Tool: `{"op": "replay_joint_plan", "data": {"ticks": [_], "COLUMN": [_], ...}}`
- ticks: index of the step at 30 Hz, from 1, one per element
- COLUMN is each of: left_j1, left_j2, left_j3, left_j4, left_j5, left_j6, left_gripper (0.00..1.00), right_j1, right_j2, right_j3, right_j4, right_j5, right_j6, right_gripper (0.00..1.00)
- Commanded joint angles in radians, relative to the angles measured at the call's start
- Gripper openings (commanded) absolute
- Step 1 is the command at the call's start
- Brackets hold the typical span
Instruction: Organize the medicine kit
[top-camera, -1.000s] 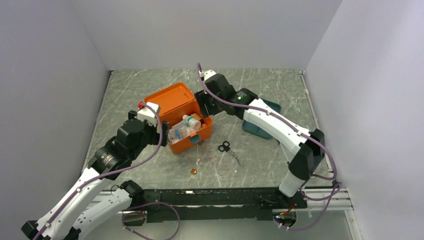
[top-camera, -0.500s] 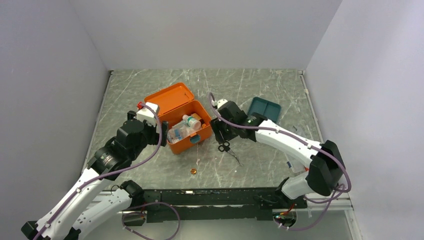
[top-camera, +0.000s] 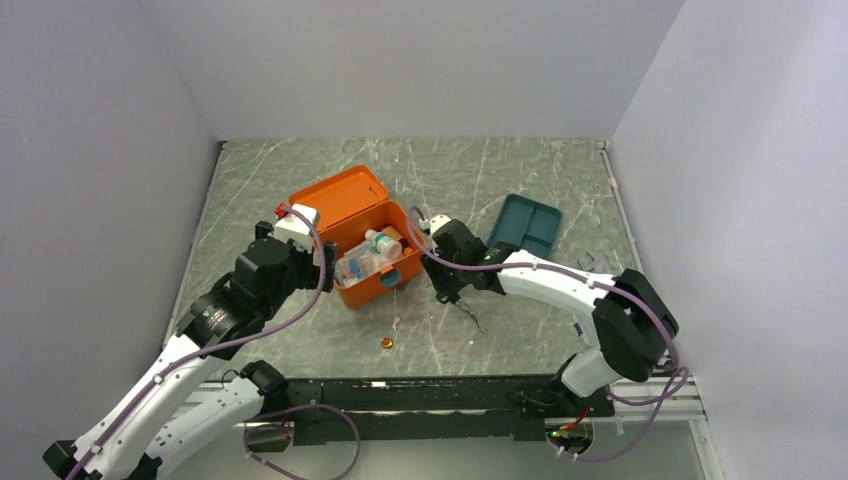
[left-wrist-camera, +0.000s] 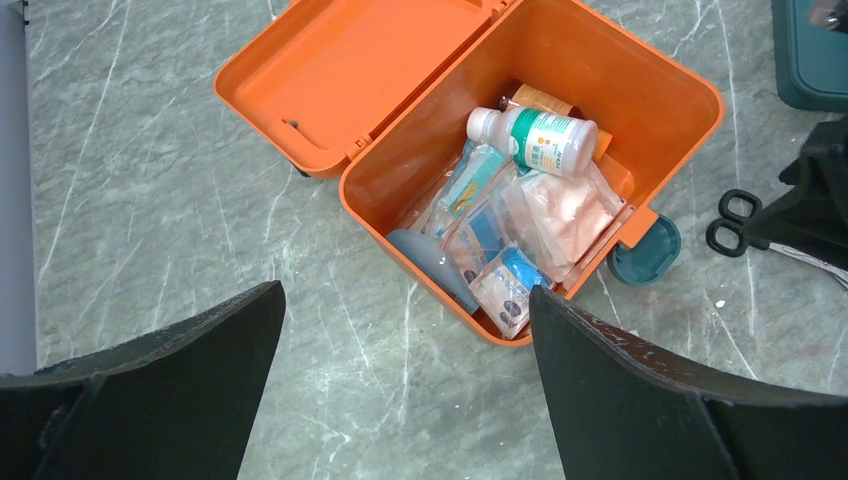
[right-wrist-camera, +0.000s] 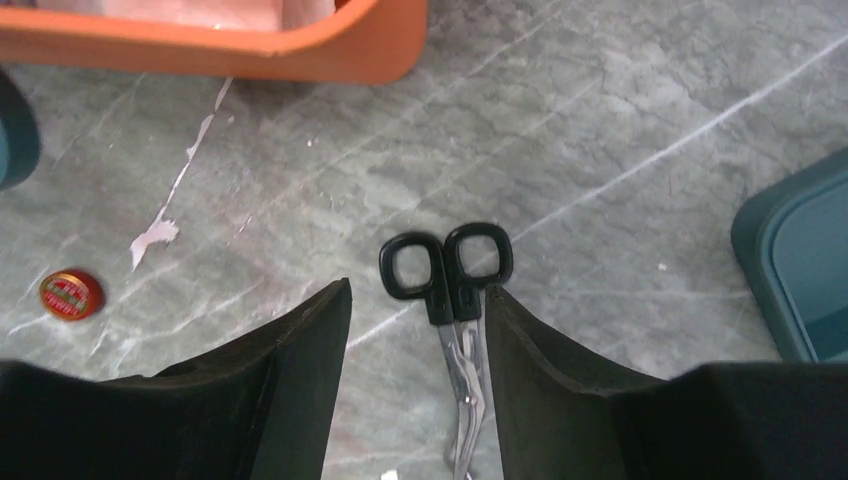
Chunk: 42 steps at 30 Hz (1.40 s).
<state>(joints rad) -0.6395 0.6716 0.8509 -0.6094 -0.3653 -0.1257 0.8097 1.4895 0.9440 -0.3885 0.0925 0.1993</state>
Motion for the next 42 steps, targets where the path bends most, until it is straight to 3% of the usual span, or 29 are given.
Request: {"op": "replay_joint_plan", "data": {"ticks": [1,16,37,42], "left_j1": [-0.001,0.005,0.017,0.018], "left_j2": [0.003,0.009,0.011,0.017], "left_j3": [-0.002,0.000,-0.001,-0.001], "left_j4": [0.030,0.032,0.035,0.033], "left_j5": [-0.021,-0.010,0.008,0.006], "left_j6": [-0.012,-0.012,-0.011,-0.013], "left_gripper": [0.99,0.99,0.99,0.99], "right_j1": [0.002,-0.014,-0.029,-0.032], "right_j2": [0.057,0.123,0.170,0.173], "right_j3": [0.009,-0.048,-0.069,-0.081], "right_j4": [0.110,0.161,0.168,0.169], "right_j5": [0.017,-0.009,-0.024,-0.027], "right_j6": [-0.055,-0.051,-0.048,-0.046], "right_gripper": [0.53,0.40,0.30,0.22]}}
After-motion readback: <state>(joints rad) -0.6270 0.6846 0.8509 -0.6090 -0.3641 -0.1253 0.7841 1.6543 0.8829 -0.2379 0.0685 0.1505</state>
